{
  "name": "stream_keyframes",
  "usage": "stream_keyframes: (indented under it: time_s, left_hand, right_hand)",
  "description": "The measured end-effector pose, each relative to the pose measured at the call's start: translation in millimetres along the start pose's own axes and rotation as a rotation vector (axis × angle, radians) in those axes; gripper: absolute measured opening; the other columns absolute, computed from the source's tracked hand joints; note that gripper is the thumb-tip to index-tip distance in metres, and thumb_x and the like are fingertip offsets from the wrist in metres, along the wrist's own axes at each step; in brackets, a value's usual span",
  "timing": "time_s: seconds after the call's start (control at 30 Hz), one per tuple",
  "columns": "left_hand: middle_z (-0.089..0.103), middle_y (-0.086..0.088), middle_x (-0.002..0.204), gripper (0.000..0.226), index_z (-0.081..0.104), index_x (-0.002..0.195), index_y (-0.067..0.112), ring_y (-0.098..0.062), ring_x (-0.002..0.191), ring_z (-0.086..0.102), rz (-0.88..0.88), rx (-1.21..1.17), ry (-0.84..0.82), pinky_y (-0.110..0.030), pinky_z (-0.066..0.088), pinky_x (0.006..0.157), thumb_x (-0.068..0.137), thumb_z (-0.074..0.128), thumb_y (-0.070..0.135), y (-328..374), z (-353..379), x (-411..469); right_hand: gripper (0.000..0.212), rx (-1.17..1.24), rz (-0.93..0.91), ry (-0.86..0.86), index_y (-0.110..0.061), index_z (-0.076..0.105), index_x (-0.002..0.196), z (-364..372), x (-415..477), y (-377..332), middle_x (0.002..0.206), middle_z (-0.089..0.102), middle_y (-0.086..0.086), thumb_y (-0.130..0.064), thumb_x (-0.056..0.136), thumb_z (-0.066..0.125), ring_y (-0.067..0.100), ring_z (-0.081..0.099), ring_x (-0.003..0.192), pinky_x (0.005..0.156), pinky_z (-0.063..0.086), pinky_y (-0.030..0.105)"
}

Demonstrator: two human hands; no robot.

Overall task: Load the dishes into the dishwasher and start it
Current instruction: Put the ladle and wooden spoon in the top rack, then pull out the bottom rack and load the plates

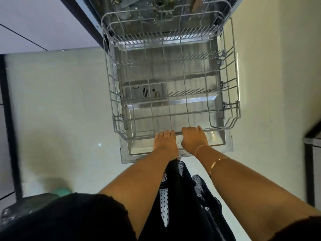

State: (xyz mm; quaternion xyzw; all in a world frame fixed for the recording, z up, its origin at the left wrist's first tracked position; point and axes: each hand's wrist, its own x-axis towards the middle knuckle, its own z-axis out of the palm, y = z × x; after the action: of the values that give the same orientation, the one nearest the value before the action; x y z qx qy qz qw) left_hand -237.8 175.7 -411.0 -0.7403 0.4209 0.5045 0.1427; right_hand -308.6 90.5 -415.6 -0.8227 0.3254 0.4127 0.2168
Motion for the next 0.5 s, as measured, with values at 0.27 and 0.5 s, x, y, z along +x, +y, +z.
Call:
stream_keyframes:
  time_s: [0.27,0.5]
  left_hand:
    - [-0.012,-0.015,0.157,0.076,-0.015,0.147,0.006,-0.030,0.145,-0.010,-0.145,-0.049,0.100,-0.042,-0.002,0.119,0.093,0.037,0.014,5.2,-31.1,-42.9]
    - [-0.006,-0.015,0.157,0.072,-0.005,0.149,0.007,-0.031,0.145,-0.008,-0.194,-0.014,0.273,-0.042,-0.002,0.119,0.095,0.041,0.018,-7.2,-97.0,-162.2]
  right_hand:
    - [0.044,-0.087,-0.091,0.075,-0.005,0.037,0.138,-48.3,-19.3,-35.1,0.146,0.036,0.016,-0.024,0.098,0.032,0.030,0.028,0.138,0.114,0.025,0.042]
    - [0.051,-0.173,-0.255,0.158,-0.010,0.032,0.141,-117.2,-119.6,-80.8,0.149,0.031,0.015,-0.024,0.094,0.045,0.029,0.021,0.142,0.115,0.021,0.043]
